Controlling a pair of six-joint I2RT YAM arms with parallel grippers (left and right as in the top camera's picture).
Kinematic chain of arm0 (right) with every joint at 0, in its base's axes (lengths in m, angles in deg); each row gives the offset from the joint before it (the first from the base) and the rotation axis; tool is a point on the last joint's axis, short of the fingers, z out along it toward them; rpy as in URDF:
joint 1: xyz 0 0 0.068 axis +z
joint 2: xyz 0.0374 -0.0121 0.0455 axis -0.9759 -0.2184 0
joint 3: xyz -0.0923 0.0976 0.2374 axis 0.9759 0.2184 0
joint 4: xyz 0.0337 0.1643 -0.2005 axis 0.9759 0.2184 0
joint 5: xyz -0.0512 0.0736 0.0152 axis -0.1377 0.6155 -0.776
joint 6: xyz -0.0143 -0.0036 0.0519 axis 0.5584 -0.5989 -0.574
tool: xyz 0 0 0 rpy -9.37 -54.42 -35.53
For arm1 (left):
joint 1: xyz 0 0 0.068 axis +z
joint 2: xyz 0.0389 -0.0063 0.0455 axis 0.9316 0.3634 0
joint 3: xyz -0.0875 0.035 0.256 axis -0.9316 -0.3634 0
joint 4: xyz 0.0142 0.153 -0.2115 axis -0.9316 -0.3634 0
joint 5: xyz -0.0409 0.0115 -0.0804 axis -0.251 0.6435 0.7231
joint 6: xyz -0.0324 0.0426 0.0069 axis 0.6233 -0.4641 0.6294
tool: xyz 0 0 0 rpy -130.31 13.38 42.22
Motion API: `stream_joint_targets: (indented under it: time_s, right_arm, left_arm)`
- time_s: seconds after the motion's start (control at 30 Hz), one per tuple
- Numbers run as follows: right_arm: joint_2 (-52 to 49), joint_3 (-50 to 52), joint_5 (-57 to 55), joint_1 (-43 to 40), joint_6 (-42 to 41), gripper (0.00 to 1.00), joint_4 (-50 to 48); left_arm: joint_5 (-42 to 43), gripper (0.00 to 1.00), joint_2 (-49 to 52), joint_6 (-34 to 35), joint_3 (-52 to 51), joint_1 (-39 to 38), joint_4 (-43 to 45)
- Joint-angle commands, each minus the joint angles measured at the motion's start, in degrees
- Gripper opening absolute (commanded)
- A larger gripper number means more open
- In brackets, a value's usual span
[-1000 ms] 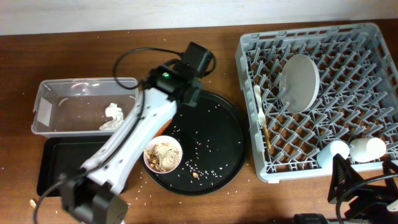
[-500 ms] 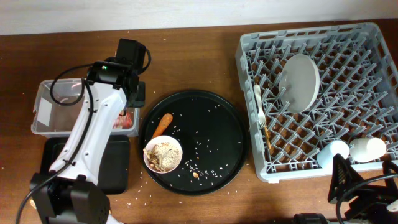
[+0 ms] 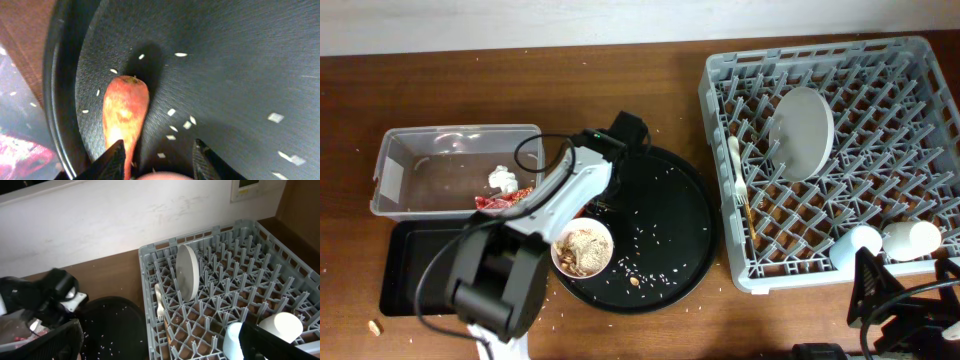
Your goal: Sort waste into correct bins and load items into the dishwasher rack
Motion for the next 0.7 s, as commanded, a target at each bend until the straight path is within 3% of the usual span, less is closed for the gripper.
stream_joint_targets:
  time_s: [0.0, 0.47, 0.67]
  right_arm:
    - [-0.11, -0.07, 0.11, -0.17, 0.22, 0.99, -0.17]
    - [-0.11, -0.07, 0.11, -0.17, 0.24, 0.99, -0.2]
    - [-0.11, -0.07, 0.11, -0.17, 0.24, 0.99, -0.17]
  left_arm:
    - [-6.4, 0.42, 4.02, -0.48, -0.17, 1.07, 0.87]
    - [-6.25, 0.39, 5.57, -0.5, -3.17, 2.14, 6.97]
    - [-6.27, 0.11, 5.4, -0.5, -2.1, 2.14, 5.86]
